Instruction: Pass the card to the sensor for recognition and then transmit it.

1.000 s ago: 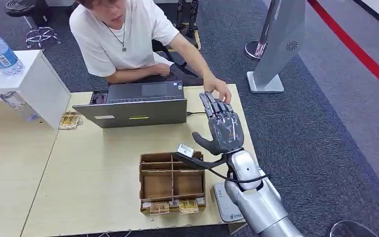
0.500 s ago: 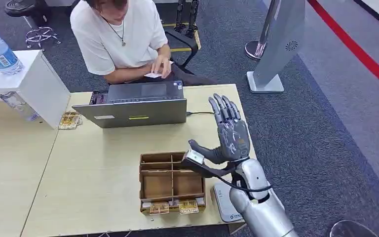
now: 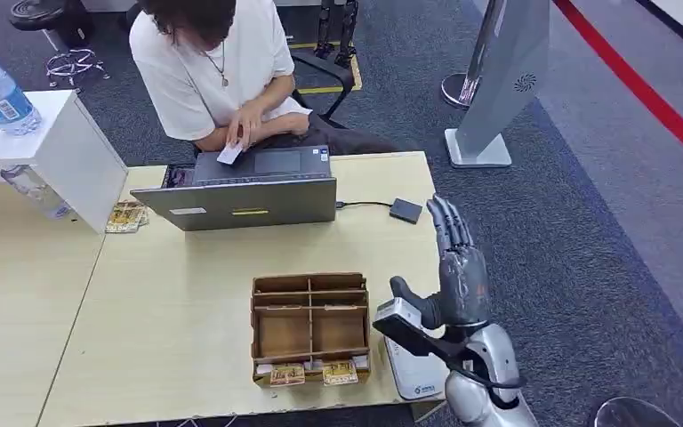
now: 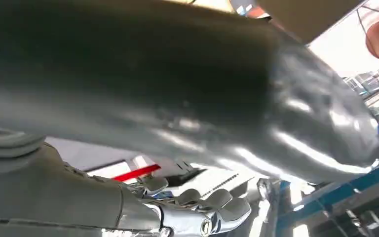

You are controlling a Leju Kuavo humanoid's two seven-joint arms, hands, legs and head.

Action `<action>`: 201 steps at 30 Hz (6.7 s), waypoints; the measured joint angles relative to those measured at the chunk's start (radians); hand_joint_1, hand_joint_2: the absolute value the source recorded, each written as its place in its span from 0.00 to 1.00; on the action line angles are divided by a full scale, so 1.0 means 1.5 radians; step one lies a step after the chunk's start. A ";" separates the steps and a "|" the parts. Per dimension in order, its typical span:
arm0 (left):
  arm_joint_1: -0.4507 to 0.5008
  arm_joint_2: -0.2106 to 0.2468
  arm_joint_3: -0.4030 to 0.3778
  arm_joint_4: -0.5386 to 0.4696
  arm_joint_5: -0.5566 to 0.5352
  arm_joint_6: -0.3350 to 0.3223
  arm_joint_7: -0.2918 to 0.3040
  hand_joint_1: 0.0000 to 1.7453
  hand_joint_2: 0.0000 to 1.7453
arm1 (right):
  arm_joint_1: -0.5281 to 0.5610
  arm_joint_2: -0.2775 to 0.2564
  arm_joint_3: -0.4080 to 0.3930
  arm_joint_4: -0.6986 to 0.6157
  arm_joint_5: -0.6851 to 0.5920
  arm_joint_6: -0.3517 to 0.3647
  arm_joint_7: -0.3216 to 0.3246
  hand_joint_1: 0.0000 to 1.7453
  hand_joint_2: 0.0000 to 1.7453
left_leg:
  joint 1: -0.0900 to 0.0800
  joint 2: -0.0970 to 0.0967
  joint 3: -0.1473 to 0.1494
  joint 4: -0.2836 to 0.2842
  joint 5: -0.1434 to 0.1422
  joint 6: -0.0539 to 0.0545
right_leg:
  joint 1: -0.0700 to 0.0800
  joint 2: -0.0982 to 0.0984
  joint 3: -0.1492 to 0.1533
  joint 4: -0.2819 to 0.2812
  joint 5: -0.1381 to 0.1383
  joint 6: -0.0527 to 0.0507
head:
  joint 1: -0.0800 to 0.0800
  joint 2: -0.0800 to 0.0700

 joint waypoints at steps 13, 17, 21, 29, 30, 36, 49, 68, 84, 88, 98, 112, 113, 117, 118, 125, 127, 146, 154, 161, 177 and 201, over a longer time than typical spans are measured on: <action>0.000 0.000 0.013 0.000 0.002 0.002 0.002 0.00 0.00 | 0.080 -0.005 -0.001 -0.035 -0.027 0.023 -0.054 0.00 1.00 | 0.000 0.000 0.000 0.000 0.000 0.000 | 0.000 0.000 0.000 0.000 0.000 0.000 | 0.000 0.000; 0.000 0.000 0.015 0.000 -0.001 0.002 0.002 0.00 0.00 | 0.085 -0.005 0.023 -0.037 0.008 0.025 -0.055 0.00 1.00 | 0.000 0.000 0.000 0.000 0.000 0.000 | 0.000 0.000 0.000 0.000 0.000 0.000 | 0.000 0.000; 0.000 0.000 0.016 0.000 -0.004 0.002 0.002 0.00 0.00 | 0.085 -0.005 0.052 -0.036 0.052 0.024 -0.043 0.00 1.00 | 0.000 0.000 0.000 0.000 0.000 0.000 | 0.000 0.000 0.000 0.000 0.000 0.000 | 0.000 0.000; -0.001 0.001 0.016 0.000 -0.013 0.000 0.002 0.00 0.00 | 0.068 -0.013 0.106 -0.009 0.130 0.023 -0.012 0.00 1.00 | 0.000 0.000 0.000 0.000 0.000 0.000 | 0.000 0.000 0.000 0.000 0.000 0.000 | 0.000 0.000; -0.001 0.001 0.016 0.000 -0.014 0.000 0.002 0.00 0.00 | 0.063 -0.014 0.111 -0.003 0.138 0.023 -0.008 0.00 1.00 | 0.000 0.000 0.000 0.000 0.000 0.000 | 0.000 0.000 0.000 0.000 0.000 0.000 | 0.000 0.000; -0.001 0.001 0.016 0.000 -0.018 -0.002 0.000 0.00 0.00 | 0.036 -0.020 0.143 0.042 0.195 0.022 0.022 0.00 1.00 | 0.000 0.000 0.000 0.000 0.000 0.000 | 0.000 0.000 0.000 0.000 0.000 0.000 | 0.000 0.000; -0.001 0.001 0.016 0.000 -0.025 -0.005 -0.003 0.00 0.00 | -0.012 -0.024 0.185 0.118 0.251 0.021 0.076 0.00 1.00 | 0.000 0.000 0.000 0.000 0.000 0.000 | 0.000 0.000 0.000 0.000 0.000 0.000 | 0.000 0.000; -0.001 0.000 0.016 0.000 -0.028 -0.010 -0.004 0.00 0.00 | -0.050 -0.024 0.202 0.160 0.260 0.020 0.105 0.23 1.00 | 0.000 0.000 0.000 0.000 0.000 0.000 | 0.000 0.000 0.000 0.000 0.000 0.000 | 0.000 0.000; -0.001 0.000 0.016 0.000 -0.029 -0.010 -0.005 0.00 0.00 | -0.054 -0.024 0.202 0.162 0.258 0.018 0.112 0.28 1.00 | 0.000 0.000 0.000 0.000 0.000 0.000 | 0.000 0.000 0.000 0.000 0.000 0.000 | 0.000 0.000; -0.001 0.000 0.016 0.000 -0.029 -0.010 -0.005 0.00 0.00 | -0.054 -0.024 0.202 0.162 0.257 0.018 0.112 0.32 1.00 | 0.000 0.000 0.000 0.000 0.000 0.000 | 0.000 0.000 0.000 0.000 0.000 0.000 | 0.000 0.000; -0.001 0.000 0.016 0.000 -0.031 -0.009 -0.005 0.00 0.00 | -0.053 -0.024 0.202 0.161 0.254 0.018 0.118 0.56 1.00 | 0.000 0.000 0.000 0.000 0.000 0.000 | 0.000 0.000 0.000 0.000 0.000 0.000 | 0.000 0.000; -0.001 0.000 0.016 0.000 -0.033 -0.010 -0.006 0.00 0.00 | -0.054 -0.026 0.202 0.165 0.261 0.021 0.118 0.41 1.00 | 0.000 0.000 0.000 0.000 0.000 0.000 | 0.000 0.000 0.000 0.000 0.000 0.000 | 0.000 0.000; -0.001 0.000 0.016 0.000 -0.033 -0.010 -0.006 0.00 0.00 | -0.054 -0.026 0.202 0.167 0.261 0.021 0.118 0.40 1.00 | 0.000 0.000 0.000 0.000 0.000 0.000 | 0.000 0.000 0.000 0.000 0.000 0.000 | 0.000 0.000; -0.001 0.000 0.016 0.000 -0.033 -0.010 -0.006 0.00 0.00 | -0.055 -0.026 0.202 0.172 0.264 0.022 0.118 0.39 1.00 | 0.000 0.000 0.000 0.000 0.000 0.000 | 0.000 0.000 0.000 0.000 0.000 0.000 | 0.000 0.000; -0.001 0.000 0.016 0.000 -0.033 -0.010 -0.006 0.00 0.00 | -0.056 -0.026 0.202 0.173 0.264 0.022 0.118 0.43 1.00 | 0.000 0.000 0.000 0.000 0.000 0.000 | 0.000 0.000 0.000 0.000 0.000 0.000 | 0.000 0.000; -0.001 0.000 0.016 0.000 -0.037 -0.010 -0.006 0.00 0.00 | -0.060 -0.026 0.202 0.182 0.265 0.025 0.118 0.79 1.00 | 0.000 0.000 0.000 0.000 0.000 0.000 | 0.000 0.000 0.000 0.000 0.000 0.000 | 0.000 0.000; -0.001 0.000 0.016 0.000 -0.037 -0.010 -0.006 0.00 0.00 | -0.063 -0.026 0.202 0.185 0.266 0.027 0.119 0.80 1.00 | 0.000 0.000 0.000 0.000 0.000 0.000 | 0.000 0.000 0.000 0.000 0.000 0.000 | 0.000 0.000; -0.001 0.000 0.020 0.000 -0.036 -0.008 -0.006 0.00 0.00 | -0.043 -0.028 0.199 0.117 0.268 -0.001 0.109 1.00 1.00 | 0.000 0.000 0.000 0.000 0.000 0.000 | 0.000 0.000 0.000 0.000 0.000 0.000 | 0.000 0.000; -0.001 0.000 0.027 0.000 -0.036 -0.007 -0.006 0.00 0.00 | -0.001 -0.028 0.166 0.008 0.272 -0.002 0.054 1.00 1.00 | 0.000 0.000 0.000 0.000 0.000 0.000 | 0.000 0.000 0.000 0.000 0.000 0.000 | 0.000 0.000; -0.001 0.000 0.032 0.000 -0.038 -0.004 -0.006 0.00 0.00 | 0.026 -0.014 0.133 -0.067 0.254 -0.002 -0.003 1.00 1.00 | 0.000 0.000 0.000 0.000 0.000 0.000 | 0.000 0.000 0.000 0.000 0.000 0.000 | 0.000 0.000; -0.002 -0.001 0.033 0.000 -0.052 -0.005 -0.006 0.00 0.00 | -0.025 0.047 0.086 -0.057 0.225 -0.001 -0.031 1.00 1.00 | 0.000 0.000 0.000 0.000 0.000 0.000 | 0.000 0.000 0.000 0.000 0.000 0.000 | 0.000 0.000; -0.005 -0.003 0.033 0.000 -0.066 -0.009 -0.010 0.00 0.00 | -0.179 0.083 0.079 0.135 0.238 -0.001 0.070 0.00 1.00 | 0.000 0.000 0.000 0.000 0.000 0.000 | 0.000 0.000 0.000 0.000 0.000 0.000 | 0.000 0.000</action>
